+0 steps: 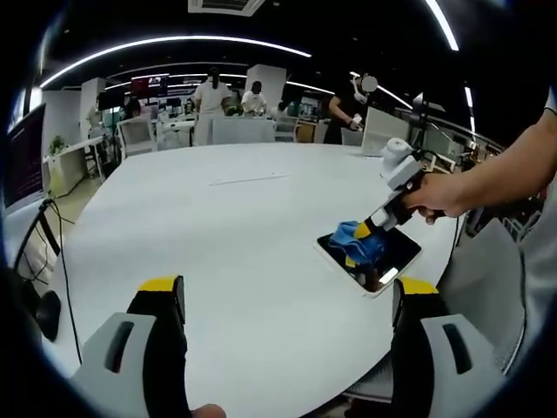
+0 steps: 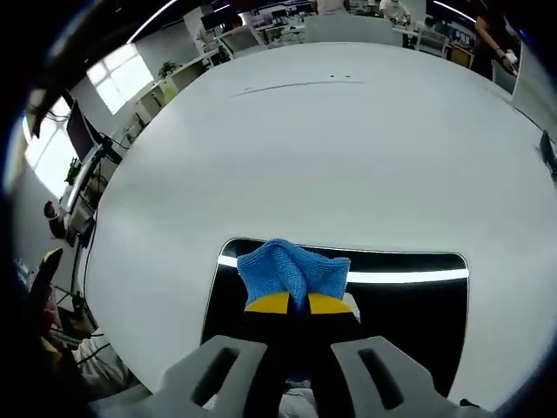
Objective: Wipe the mirror surface with the cleaning cloth until all visible marks leave the cleaned area.
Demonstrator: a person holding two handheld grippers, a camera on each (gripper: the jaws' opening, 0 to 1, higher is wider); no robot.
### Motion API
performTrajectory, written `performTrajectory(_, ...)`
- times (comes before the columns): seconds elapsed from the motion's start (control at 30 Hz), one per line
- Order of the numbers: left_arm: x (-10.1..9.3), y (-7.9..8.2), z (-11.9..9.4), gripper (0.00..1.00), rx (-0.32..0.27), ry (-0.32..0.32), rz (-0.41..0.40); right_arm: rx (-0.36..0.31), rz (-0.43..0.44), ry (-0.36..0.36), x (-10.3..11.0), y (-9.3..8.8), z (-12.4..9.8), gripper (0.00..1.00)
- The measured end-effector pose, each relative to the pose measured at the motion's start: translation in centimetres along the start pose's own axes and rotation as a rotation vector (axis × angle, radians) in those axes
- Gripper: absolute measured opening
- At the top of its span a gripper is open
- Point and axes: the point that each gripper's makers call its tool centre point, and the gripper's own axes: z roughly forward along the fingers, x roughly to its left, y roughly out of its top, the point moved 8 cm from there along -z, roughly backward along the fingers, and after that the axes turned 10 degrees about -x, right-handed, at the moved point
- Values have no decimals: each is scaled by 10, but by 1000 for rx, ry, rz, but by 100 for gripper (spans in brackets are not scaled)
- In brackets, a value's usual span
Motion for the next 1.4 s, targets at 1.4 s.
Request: performTrajectory(1.4,-22,-9,14,98,-8,-18,-5,13,4,72,11,-59,-44,0)
